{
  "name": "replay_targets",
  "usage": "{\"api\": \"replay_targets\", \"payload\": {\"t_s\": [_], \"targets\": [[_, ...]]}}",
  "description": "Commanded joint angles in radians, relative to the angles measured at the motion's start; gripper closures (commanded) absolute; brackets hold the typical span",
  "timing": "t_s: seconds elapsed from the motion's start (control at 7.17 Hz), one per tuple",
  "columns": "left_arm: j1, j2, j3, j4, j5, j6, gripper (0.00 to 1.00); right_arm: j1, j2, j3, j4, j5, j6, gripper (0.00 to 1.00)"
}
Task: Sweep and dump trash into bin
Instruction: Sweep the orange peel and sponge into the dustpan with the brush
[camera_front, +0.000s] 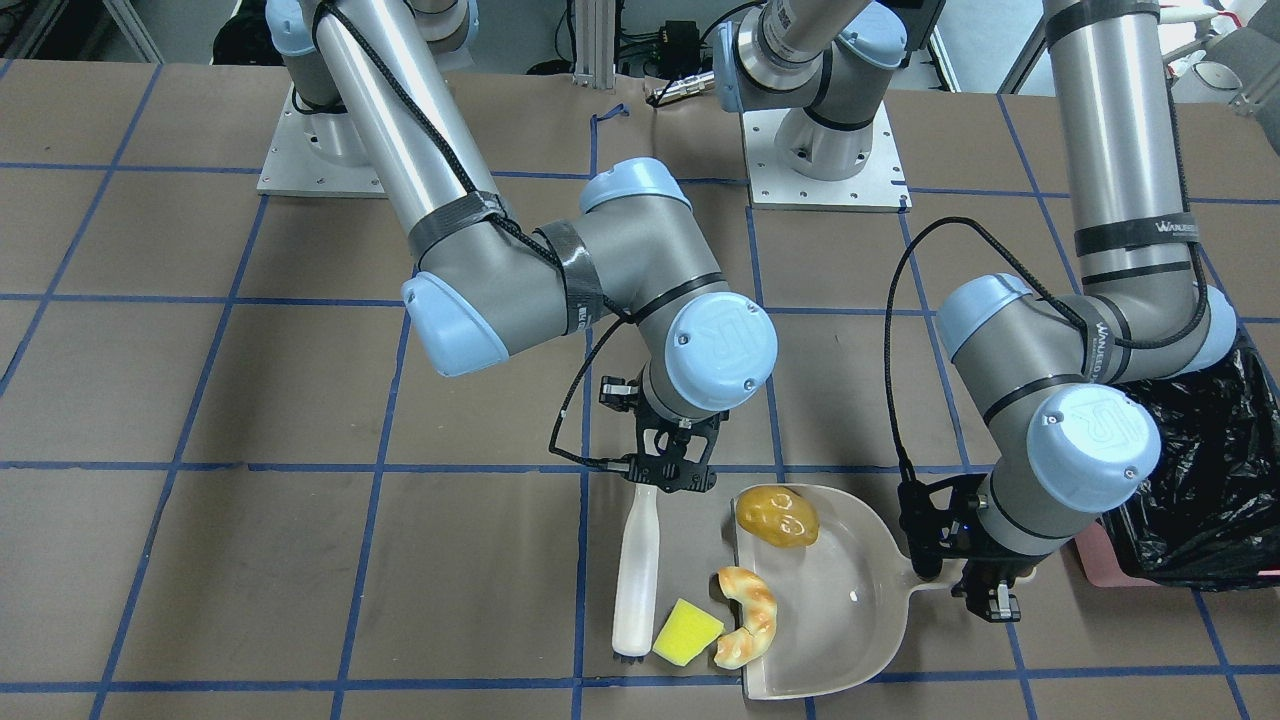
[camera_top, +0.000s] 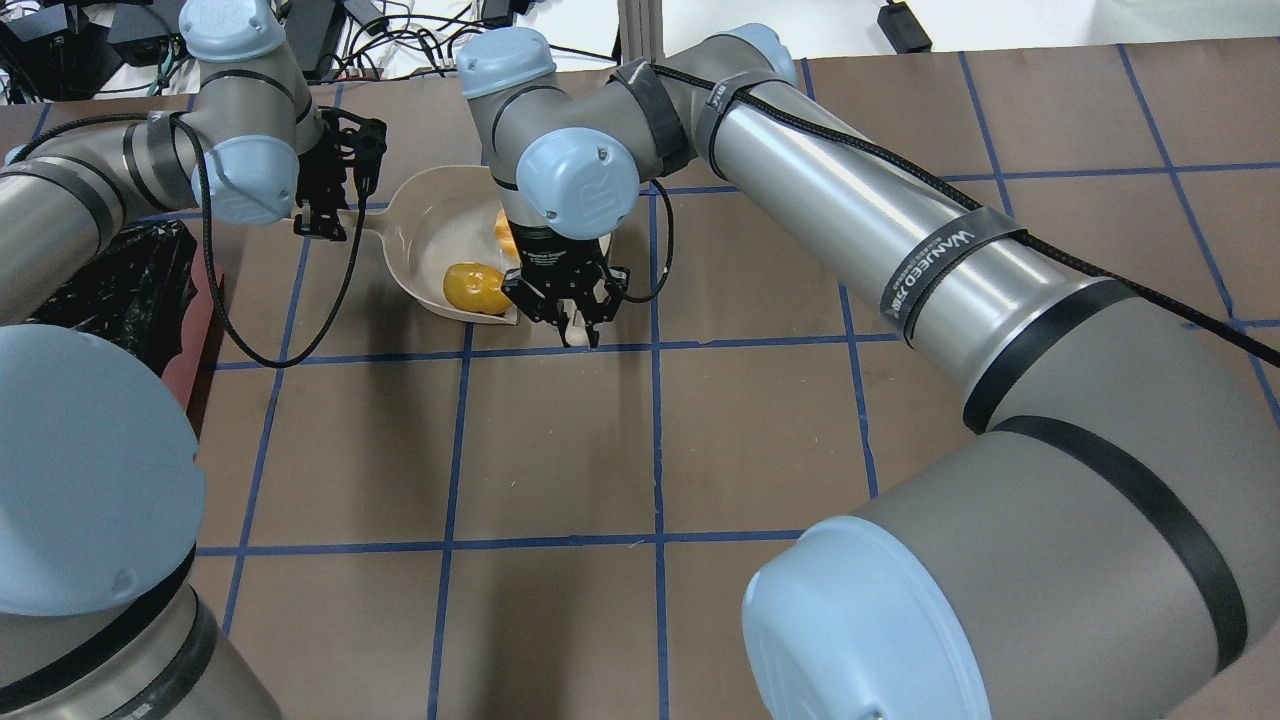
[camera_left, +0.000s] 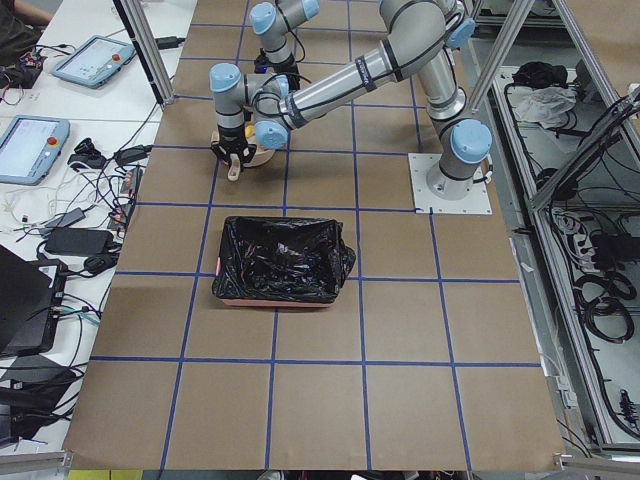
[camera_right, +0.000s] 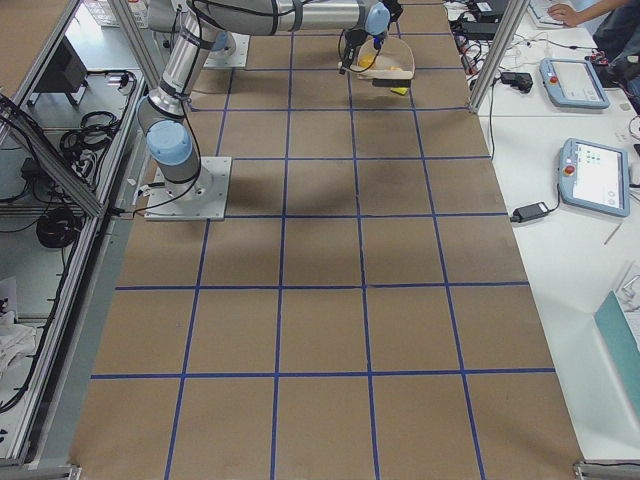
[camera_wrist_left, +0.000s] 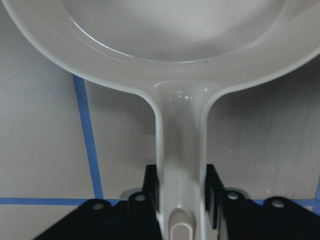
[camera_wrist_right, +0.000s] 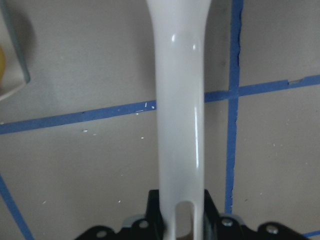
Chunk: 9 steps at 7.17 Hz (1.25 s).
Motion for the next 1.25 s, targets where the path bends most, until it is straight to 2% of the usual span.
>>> {"api": "replay_targets", "payload": {"t_s": [0.0, 0.28, 0.56, 1.12], "targets": [[0.000, 0.000, 0.000, 0.000, 0.002, -0.002, 0.76, -0.010, 0.035, 0.003, 0.002, 0.002, 0.012, 1.00], [0.000, 0.003, 0.000, 0.000, 0.003, 0.000, 0.76, -0.022, 0.033, -0.001, -0.003, 0.002, 0.029, 1.00], [0.000, 0.003, 0.000, 0.000, 0.002, 0.000, 0.76, -0.036, 0.038, -0.006, -0.054, -0.007, 0.020, 1.00], [0.000, 0.000, 0.000, 0.000, 0.002, -0.002, 0.76, -0.030, 0.043, -0.007, -0.044, 0.006, -0.014, 1.00]]}}
